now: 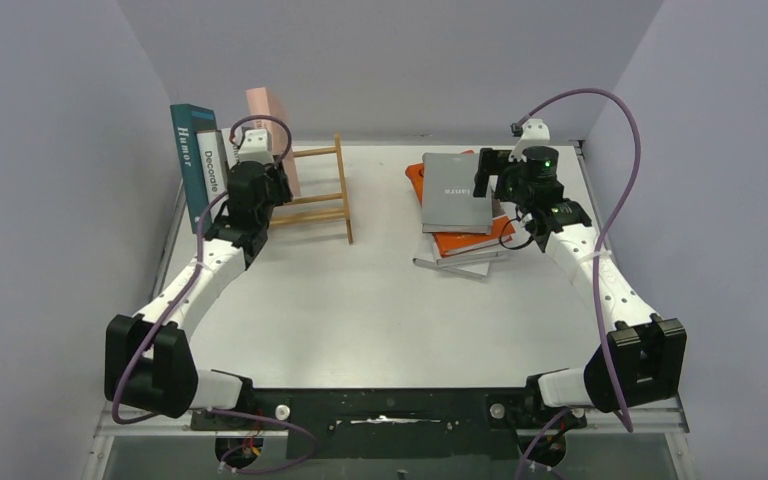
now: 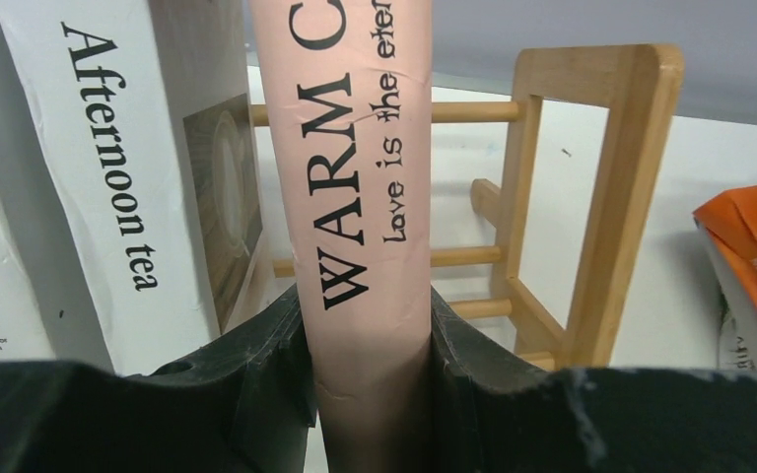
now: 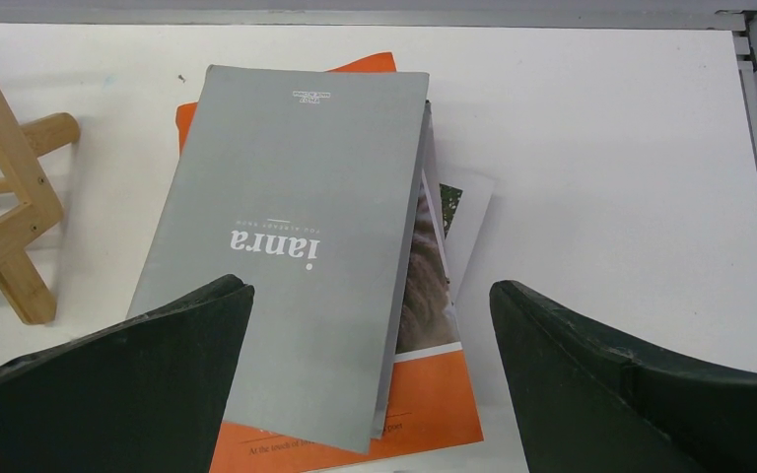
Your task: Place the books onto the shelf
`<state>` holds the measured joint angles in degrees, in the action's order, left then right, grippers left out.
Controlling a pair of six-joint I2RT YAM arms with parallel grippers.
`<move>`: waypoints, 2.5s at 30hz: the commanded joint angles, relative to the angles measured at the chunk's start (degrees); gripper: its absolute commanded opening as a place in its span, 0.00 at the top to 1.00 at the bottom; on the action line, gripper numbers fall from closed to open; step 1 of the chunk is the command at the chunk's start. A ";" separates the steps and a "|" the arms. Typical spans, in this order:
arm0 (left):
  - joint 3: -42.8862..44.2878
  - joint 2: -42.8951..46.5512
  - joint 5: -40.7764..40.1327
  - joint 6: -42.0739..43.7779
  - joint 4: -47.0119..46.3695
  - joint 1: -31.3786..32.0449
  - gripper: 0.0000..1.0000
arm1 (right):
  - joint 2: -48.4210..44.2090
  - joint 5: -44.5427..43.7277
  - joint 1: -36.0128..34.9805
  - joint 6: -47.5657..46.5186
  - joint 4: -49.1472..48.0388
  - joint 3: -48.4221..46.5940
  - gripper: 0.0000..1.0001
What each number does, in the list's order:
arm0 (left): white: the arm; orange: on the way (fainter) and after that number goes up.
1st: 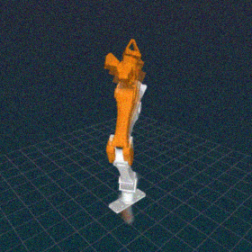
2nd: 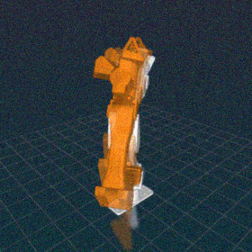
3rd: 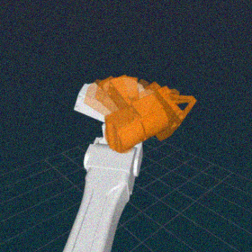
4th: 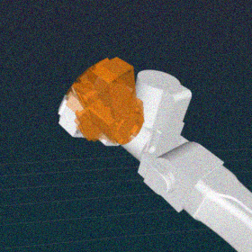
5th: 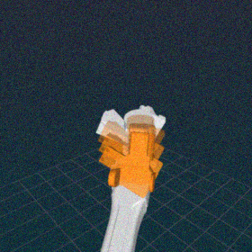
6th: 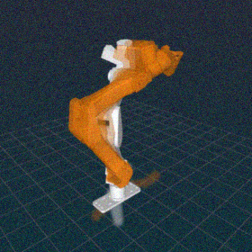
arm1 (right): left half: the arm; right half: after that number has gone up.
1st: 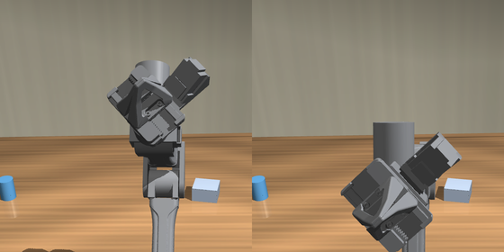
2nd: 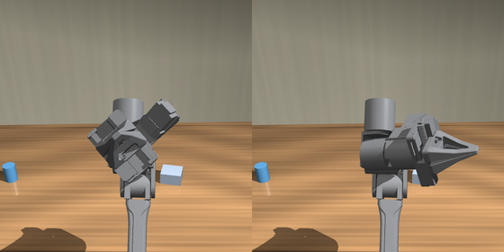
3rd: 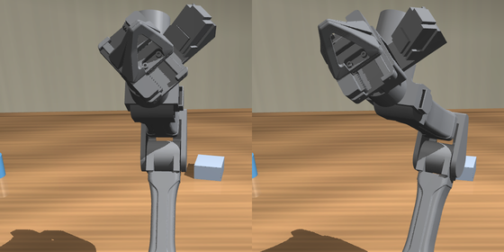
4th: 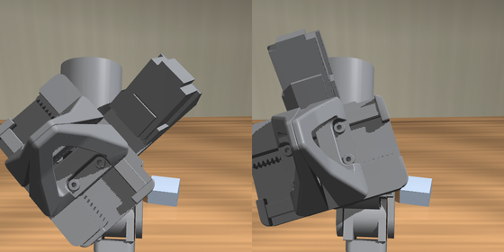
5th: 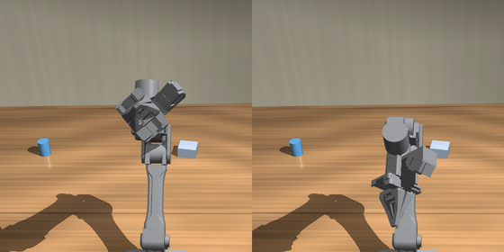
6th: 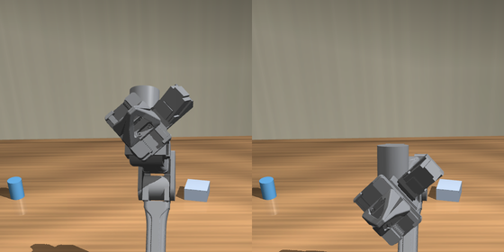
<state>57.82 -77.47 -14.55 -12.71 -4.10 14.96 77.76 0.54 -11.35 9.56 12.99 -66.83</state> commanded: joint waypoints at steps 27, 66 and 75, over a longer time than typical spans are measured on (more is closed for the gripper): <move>-11.94 -2.09 -4.31 9.39 -23.58 -5.63 1.00 | -1.13 1.30 -0.33 0.69 -2.22 1.18 0.02; 17.24 3.49 9.06 -1.22 -0.75 3.17 0.40 | 3.93 -5.15 1.37 4.31 5.87 -5.59 0.02; 21.76 -10.36 32.81 -18.01 -10.42 7.28 0.20 | 8.49 -8.51 4.80 6.11 12.11 -10.22 0.02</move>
<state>80.20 -82.30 5.23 -21.39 -9.85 20.38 85.23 -4.34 -8.67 13.69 22.11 -72.49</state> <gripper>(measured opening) 0.801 0.978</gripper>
